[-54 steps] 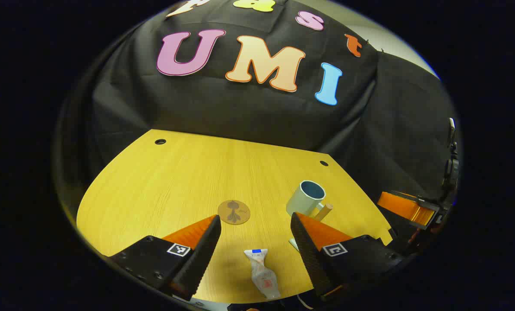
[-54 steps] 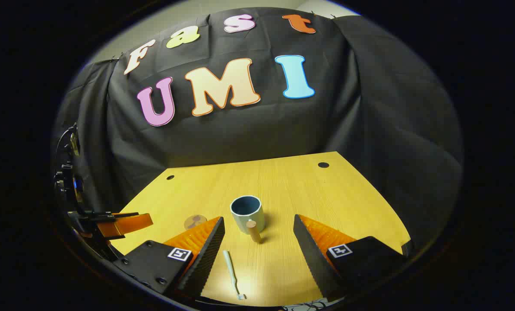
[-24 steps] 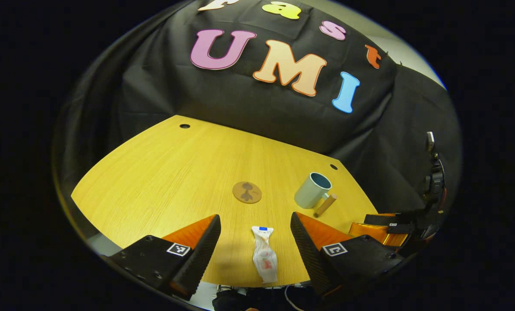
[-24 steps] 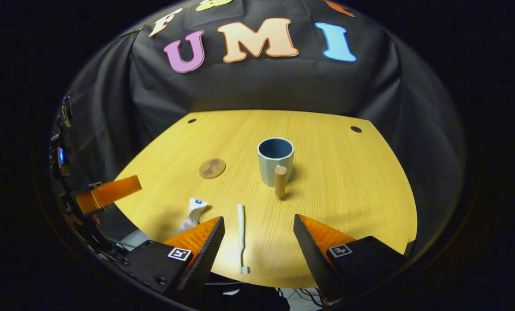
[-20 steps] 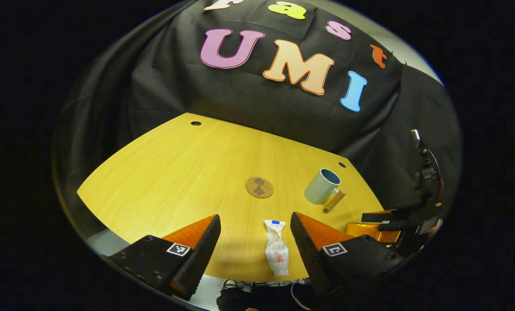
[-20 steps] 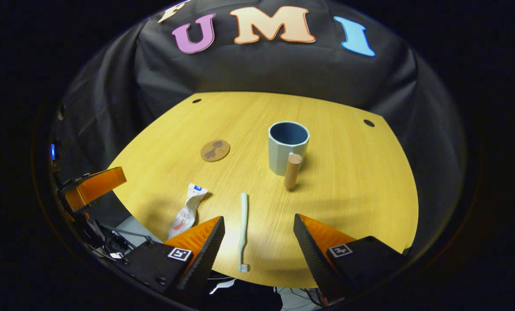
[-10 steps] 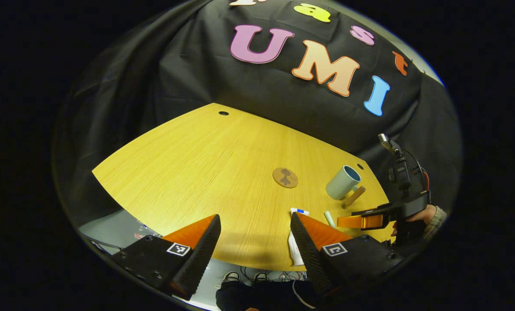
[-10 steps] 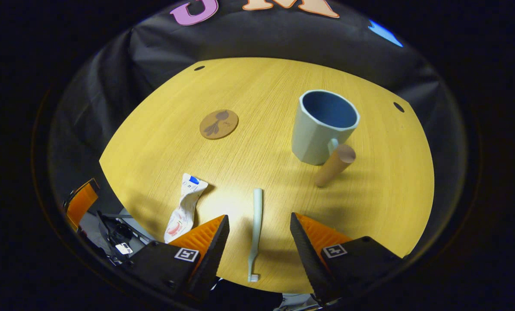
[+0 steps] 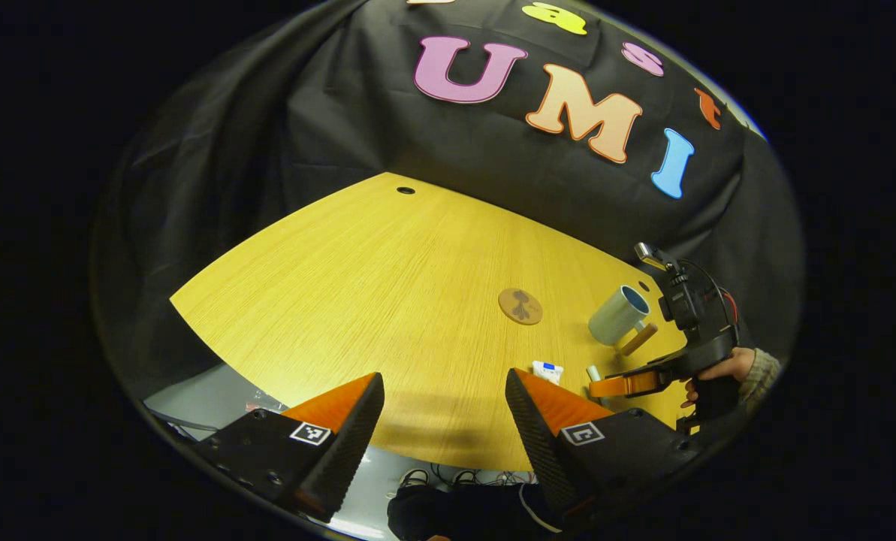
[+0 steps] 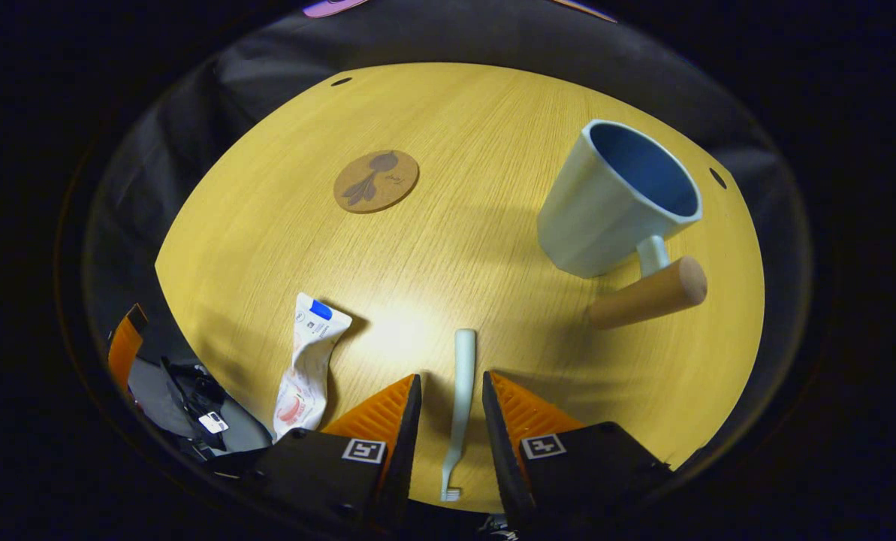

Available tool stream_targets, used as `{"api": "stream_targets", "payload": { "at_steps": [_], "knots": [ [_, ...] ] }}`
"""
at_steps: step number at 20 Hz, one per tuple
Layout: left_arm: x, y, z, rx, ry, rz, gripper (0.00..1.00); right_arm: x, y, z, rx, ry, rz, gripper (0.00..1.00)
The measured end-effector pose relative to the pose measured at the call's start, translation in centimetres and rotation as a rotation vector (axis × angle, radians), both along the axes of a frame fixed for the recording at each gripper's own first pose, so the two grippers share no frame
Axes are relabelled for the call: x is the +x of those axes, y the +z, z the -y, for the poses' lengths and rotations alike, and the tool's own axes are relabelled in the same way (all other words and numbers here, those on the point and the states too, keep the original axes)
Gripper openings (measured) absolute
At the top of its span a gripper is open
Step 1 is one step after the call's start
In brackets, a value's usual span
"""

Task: Put the toothbrush and toothpaste on the desktop into the cup, then pick up the cup and place it on the coaster on the desktop.

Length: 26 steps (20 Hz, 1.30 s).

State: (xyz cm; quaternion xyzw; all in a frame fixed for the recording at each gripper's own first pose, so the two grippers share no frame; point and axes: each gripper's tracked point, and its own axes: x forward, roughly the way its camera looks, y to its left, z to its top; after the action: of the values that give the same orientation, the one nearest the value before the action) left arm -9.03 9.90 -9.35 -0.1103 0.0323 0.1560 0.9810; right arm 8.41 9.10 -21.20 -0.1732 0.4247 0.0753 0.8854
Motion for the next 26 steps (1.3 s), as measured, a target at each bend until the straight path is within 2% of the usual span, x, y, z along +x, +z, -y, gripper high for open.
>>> {"api": "stream_targets", "payload": {
  "at_steps": [2,4,5,6,7,8,9,10,15,16,21,26],
  "knots": [
    [0.3,0.2,-0.3,0.006,-0.003,-0.010,0.95,0.3,0.0,-0.1,0.006,-0.010,-0.013,0.42],
    [0.9,0.4,-0.5,0.005,-0.010,-0.012,0.94,0.5,-0.1,-0.1,0.006,-0.026,-0.025,0.29],
    [1.1,0.5,-0.4,0.005,-0.018,-0.014,0.94,0.7,0.0,-0.1,0.008,-0.031,-0.029,0.36],
    [1.4,0.6,-0.4,0.006,-0.025,-0.017,0.95,0.8,0.0,-0.1,0.007,-0.037,-0.033,0.29],
    [1.8,0.5,-0.3,0.008,-0.032,-0.021,0.95,0.8,0.1,0.0,-0.001,-0.045,-0.038,0.36],
    [2.0,0.6,-0.3,0.009,-0.035,-0.030,0.95,1.2,-0.1,0.5,-0.017,-0.060,-0.022,0.35],
    [2.1,0.6,-0.3,0.015,-0.038,-0.036,0.95,1.2,0.2,0.5,-0.025,-0.083,-0.018,0.19],
    [2.3,0.7,-0.2,0.023,-0.047,-0.038,0.94,1.1,0.2,0.5,-0.027,-0.085,-0.012,0.13],
    [3.2,0.4,1.1,0.020,-0.091,-0.054,0.95,1.0,0.1,0.4,-0.029,-0.088,-0.014,0.11],
    [3.4,0.4,1.4,0.018,-0.099,-0.056,0.95,0.9,0.1,0.5,-0.022,-0.086,-0.015,0.08],
    [4.6,0.2,3.2,0.031,-0.164,-0.079,0.95,0.5,0.4,0.1,0.028,-0.074,0.018,0.08],
    [5.5,-1.9,5.6,0.025,-0.228,-0.254,0.95,-0.2,3.5,0.0,0.056,-0.023,0.163,0.08]
  ]
}}
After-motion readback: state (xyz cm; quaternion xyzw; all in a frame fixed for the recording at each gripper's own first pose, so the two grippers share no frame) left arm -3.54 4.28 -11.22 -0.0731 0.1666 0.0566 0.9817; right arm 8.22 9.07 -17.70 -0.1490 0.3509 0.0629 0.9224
